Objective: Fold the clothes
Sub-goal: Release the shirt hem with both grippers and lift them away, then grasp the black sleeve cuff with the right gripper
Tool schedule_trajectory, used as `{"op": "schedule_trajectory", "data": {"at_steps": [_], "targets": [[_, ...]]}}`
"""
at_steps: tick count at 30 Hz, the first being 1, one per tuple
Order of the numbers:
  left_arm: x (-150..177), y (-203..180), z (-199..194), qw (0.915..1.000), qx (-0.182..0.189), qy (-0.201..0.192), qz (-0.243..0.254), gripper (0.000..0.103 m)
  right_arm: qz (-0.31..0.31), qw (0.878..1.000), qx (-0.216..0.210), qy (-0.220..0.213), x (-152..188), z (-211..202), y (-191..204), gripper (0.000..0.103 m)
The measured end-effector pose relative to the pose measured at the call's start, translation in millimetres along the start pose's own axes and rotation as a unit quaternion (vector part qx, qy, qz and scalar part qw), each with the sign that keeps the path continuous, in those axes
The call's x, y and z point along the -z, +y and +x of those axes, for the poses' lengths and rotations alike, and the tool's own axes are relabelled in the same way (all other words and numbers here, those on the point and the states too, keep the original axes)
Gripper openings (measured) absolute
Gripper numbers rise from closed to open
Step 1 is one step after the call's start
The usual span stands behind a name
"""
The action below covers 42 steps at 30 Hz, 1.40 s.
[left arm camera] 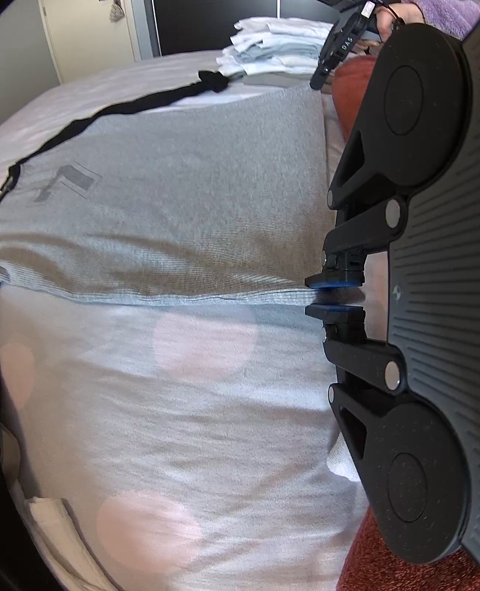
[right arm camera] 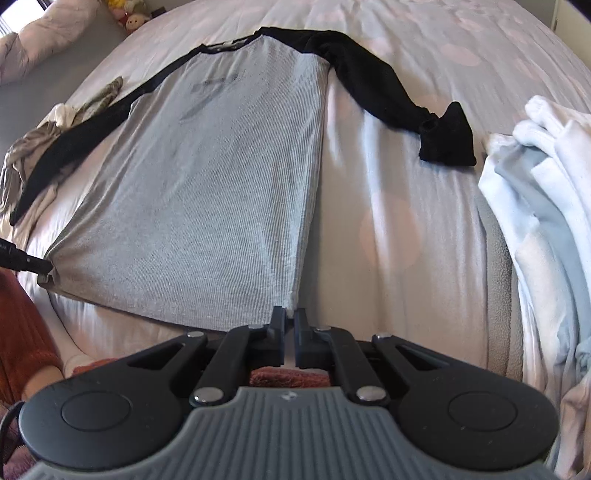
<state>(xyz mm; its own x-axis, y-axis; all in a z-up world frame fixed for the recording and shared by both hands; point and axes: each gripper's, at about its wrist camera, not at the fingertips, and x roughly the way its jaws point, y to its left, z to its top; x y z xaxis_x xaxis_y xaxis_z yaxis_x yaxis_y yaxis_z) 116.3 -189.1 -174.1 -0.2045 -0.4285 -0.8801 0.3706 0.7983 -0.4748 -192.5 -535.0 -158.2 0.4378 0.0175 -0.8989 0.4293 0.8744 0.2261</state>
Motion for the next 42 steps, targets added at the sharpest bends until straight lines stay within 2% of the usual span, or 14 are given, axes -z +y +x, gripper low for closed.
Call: {"op": "schedule_trajectory", "data": {"at_steps": [2,4,7,12,18,20,21,26,28,30,32,35,39,42], "targets": [[1,-1,0,1.0,-0.006,0.001,0.003,0.006,0.001,1.0,0.001,0.01,2,3,-2,0.007],[2,-2,-3,0.9999,-0.008,-0.002,0.007,0.007,0.002,1.0,0.004,0.017,4,4,-4,0.014],[4,-8,-12,0.9996,-0.008,-0.015,0.02,0.01,0.01,1.0,0.003,0.006,6,-3,-11,0.016],[-4,-33,-30,0.9959,0.016,-0.068,0.058,0.015,0.026,0.998,0.026,-0.04,-8,-20,-26,0.016],[-32,-65,-40,0.9839,0.003,-0.146,0.104,0.016,0.009,0.994,0.059,-0.095,-45,-28,-32,0.016],[-42,-74,-37,0.9794,-0.003,-0.166,0.115,0.016,-0.012,0.991,0.077,-0.106,-58,-27,-31,0.022],[-48,-79,-34,0.9771,-0.006,-0.175,0.12,0.016,-0.023,0.99,0.086,-0.109,-65,-24,-31,0.031],[-77,-93,-11,0.9673,-0.023,-0.213,0.137,0.016,-0.071,0.982,0.132,-0.112,-99,-4,-34,0.035],[-86,-94,0,0.9634,-0.025,-0.226,0.142,0.016,-0.084,0.979,0.153,-0.109,-110,7,-36,0.042],[-91,-87,13,0.9633,-0.007,-0.234,0.132,0.016,-0.095,0.975,0.174,-0.097,-121,21,-41,0.043],[-97,-77,27,0.9691,0.006,-0.218,0.116,0.016,-0.104,0.971,0.2,-0.079,-128,35,-46,0.043],[-101,-74,42,0.9723,-0.012,-0.191,0.134,0.016,-0.1,0.972,0.202,-0.065,-133,49,-55,0.037],[-104,-73,47,0.9705,-0.019,-0.19,0.147,0.016,-0.092,0.972,0.208,-0.062,-136,49,-63,0.005],[-106,-72,48,0.9716,-0.008,-0.189,0.143,0.016,-0.088,0.968,0.218,-0.089,-141,27,-62,0.002]]}}
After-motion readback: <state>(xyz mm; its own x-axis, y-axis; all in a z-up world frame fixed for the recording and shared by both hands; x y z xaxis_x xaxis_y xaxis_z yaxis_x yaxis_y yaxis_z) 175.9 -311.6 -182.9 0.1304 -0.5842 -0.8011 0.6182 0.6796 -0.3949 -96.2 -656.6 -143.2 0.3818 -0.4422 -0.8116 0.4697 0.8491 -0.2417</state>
